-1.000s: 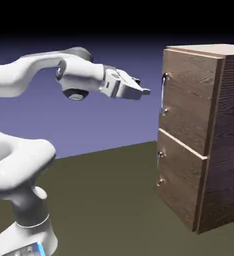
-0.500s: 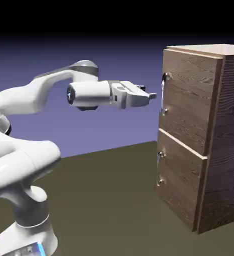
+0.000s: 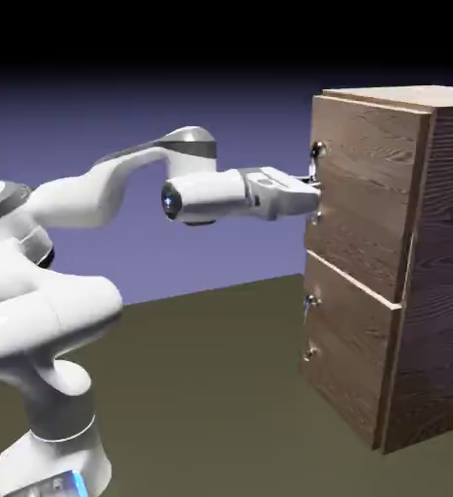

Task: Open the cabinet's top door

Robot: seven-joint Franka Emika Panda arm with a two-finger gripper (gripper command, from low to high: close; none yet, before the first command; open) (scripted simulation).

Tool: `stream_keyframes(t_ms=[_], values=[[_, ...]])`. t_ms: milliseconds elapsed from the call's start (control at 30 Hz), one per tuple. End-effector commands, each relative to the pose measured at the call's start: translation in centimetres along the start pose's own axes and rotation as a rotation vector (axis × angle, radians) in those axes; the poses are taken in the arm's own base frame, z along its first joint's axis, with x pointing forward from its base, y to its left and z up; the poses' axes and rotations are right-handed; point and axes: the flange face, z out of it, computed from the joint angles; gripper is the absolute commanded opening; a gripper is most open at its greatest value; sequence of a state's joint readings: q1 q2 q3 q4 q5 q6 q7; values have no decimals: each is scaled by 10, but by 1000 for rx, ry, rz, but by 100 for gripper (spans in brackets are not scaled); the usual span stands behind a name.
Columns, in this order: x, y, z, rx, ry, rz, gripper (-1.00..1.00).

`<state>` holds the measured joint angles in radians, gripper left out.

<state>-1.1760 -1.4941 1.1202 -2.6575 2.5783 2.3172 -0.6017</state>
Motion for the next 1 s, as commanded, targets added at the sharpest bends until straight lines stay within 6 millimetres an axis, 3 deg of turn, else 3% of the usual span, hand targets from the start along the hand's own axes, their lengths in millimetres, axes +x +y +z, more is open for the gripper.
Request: stream_keyframes(t_ms=[0, 433, 967], values=[[3, 3, -6, 19, -19, 0, -100], [45, 45, -68, 249, -249, 0, -100], [109, 109, -111, 520, -520, 0, -100]])
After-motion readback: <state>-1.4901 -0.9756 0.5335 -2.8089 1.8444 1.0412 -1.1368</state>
